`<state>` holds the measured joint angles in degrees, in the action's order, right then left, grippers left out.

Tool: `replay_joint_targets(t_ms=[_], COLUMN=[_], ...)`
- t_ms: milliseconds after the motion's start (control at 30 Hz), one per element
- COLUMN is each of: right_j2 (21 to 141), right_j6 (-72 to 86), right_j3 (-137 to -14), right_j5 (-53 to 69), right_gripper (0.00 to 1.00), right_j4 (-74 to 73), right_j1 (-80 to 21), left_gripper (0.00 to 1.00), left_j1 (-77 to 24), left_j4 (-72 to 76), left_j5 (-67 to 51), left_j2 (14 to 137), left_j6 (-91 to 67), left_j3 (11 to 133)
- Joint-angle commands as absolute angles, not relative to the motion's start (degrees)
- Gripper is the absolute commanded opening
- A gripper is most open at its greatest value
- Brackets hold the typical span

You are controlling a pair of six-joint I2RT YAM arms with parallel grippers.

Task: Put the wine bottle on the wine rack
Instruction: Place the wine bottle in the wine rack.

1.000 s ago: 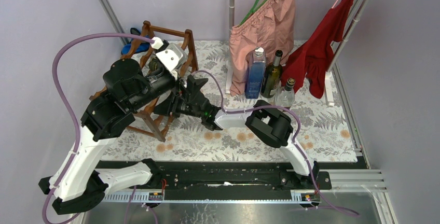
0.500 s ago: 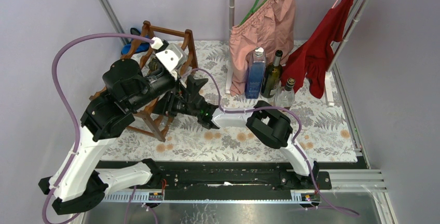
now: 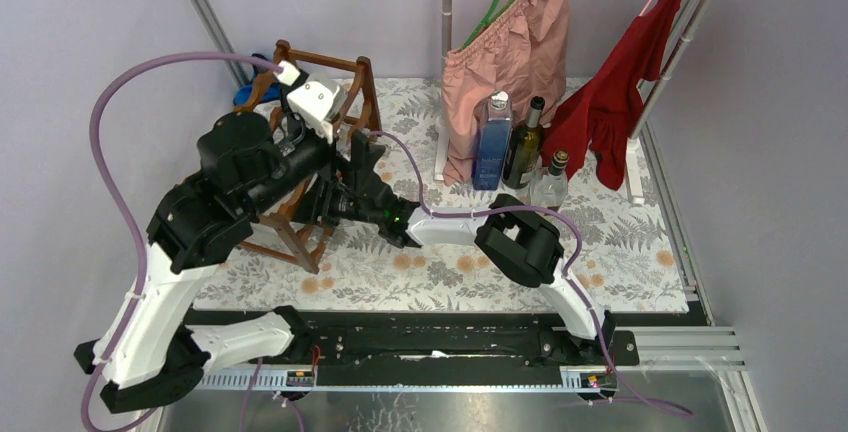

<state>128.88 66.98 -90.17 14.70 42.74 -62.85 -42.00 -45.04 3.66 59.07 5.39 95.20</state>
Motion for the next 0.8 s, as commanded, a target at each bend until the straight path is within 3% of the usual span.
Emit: replay_joint_targets(t_ms=[0,333,600,667,767], right_j2=[126.59,126.35,125.51,125.43,125.54], right_j6=[67.06,66.60,63.92,63.78,64.02], right_j3=[-93.34,-96.12,-97.53,-97.43,-96.85], right_j5=[17.03,21.39,24.04,24.33,24.28], right_gripper=[0.48,0.67,0.69,0.69,0.69], right_j4=[48.76,41.23,34.49,34.22,35.32], right_j1=[-63.54,-63.07,-61.98,-61.95,-61.91], left_gripper=[0.99,0.88,0.73,0.65,0.43], left_j1=[-41.47,-32.74,-31.84,-31.82,-31.67], left_j4=[-55.03,-57.79,-59.50,-61.80,-66.41], left_j5=[14.94,12.88,14.46,16.25,20.43], left_j2=[65.51,66.73,63.79,63.63,63.72], left_j6=[-5.29,-12.07,-15.51,-16.74,-19.32], left_j3=[101.92,101.17,98.01,97.58,97.60])
